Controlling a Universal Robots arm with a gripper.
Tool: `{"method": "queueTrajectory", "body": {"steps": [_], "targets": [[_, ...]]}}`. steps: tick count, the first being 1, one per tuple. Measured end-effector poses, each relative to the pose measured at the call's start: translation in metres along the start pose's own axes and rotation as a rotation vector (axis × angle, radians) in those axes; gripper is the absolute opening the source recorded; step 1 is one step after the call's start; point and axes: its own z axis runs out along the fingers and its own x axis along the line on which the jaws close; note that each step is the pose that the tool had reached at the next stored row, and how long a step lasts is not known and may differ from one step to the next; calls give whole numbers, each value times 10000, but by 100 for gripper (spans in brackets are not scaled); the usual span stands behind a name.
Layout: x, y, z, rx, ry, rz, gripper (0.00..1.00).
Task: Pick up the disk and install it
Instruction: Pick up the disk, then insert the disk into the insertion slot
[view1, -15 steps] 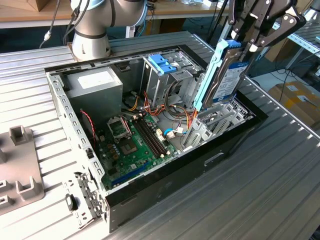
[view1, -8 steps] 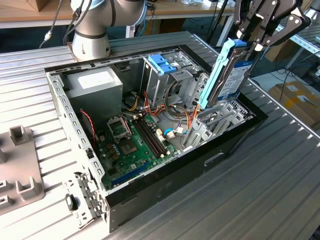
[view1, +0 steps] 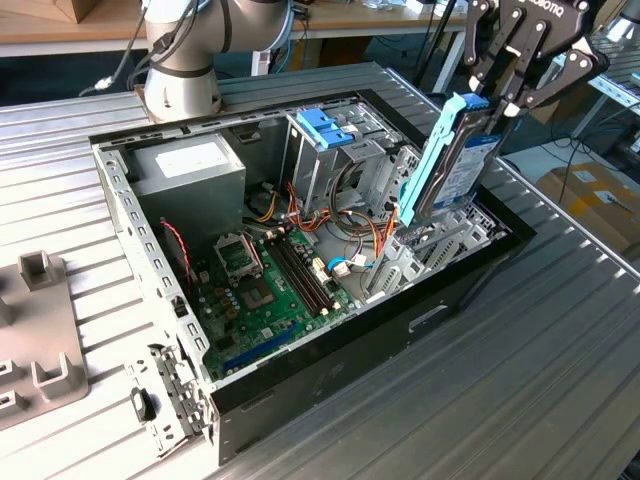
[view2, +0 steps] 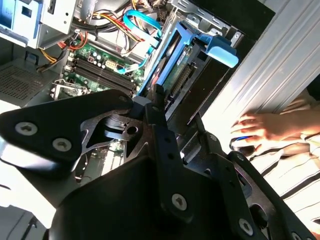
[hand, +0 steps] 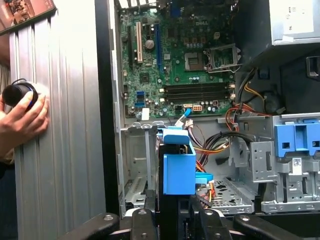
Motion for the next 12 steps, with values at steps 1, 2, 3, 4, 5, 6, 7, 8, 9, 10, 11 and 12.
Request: {"method": "queueTrajectory", "body": {"steps": [1,2,3,4,5,6,7,8,9,10,11,12], "targets": [[1,0,2,1,5,-33,35],[1,0,2,2,5,-34,35],[1,-1,3,2,5,-35,35],[6,-1,5,2,1,-35,35],[27,-1,6,2,5,-35,35],[33,-2,18,2,-1,-35,35],[35,-2,26,2,2,-35,35],[36,-2,40,2,6,-35,35],[38,-2,54,2,3,-35,35],[45,-3,92,2,4,-35,35],[58,-4,112,2,4,-35,35],[68,-4,116,2,5,-35,35]]}}
